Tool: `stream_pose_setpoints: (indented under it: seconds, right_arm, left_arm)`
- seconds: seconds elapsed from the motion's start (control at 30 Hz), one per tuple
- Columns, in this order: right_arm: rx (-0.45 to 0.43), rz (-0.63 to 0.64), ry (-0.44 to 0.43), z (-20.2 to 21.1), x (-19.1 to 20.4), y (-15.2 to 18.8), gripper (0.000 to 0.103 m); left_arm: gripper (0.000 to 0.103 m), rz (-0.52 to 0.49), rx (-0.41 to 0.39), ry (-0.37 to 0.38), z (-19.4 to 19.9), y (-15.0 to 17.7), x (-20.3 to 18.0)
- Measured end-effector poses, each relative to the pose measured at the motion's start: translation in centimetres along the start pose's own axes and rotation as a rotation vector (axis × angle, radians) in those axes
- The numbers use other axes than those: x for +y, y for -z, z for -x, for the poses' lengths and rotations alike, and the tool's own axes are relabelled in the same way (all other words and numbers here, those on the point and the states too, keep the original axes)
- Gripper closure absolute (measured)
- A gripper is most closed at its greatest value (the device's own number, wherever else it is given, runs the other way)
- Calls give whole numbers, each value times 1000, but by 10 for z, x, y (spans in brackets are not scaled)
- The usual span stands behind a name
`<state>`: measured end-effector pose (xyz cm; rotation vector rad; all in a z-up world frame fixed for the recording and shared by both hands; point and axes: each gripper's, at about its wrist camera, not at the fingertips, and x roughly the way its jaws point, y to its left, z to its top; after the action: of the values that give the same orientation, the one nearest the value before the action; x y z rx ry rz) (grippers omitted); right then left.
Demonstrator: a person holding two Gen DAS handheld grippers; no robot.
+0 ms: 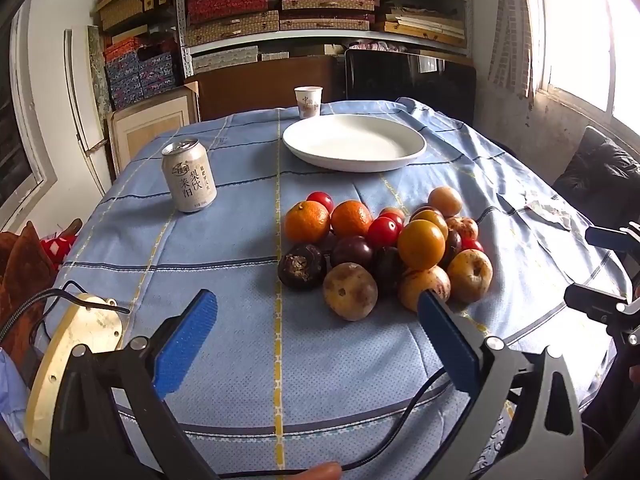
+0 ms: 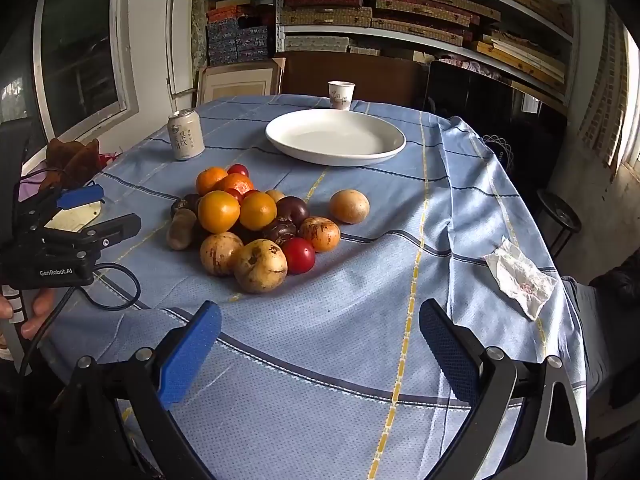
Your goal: Organize fruits
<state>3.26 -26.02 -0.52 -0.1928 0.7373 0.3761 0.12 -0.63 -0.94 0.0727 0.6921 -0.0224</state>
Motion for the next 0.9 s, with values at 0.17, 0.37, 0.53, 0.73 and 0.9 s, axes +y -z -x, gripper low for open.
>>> stream_pose_setpoints:
  seconds: [0.17,0.37,0.53,0.73,0.9]
  right_arm:
    - [-2,7,1,-3,2,1,3]
    - [1,4,1,-2,1,1,3]
    - [2,5,2,-2,1,1,3]
    - [4,5,3,-2,2,1,3]
    - [5,6,4,-2,0,2,3]
  left_arm:
    - [5,2,3,5,6,-1,5]
    - [5,2,4,7,6,-2,6]
    - [5,3,6,8,6,-2,6]
    - [5,4,8,10,6,-1,7]
    - [5,4,10,10,6,1,7]
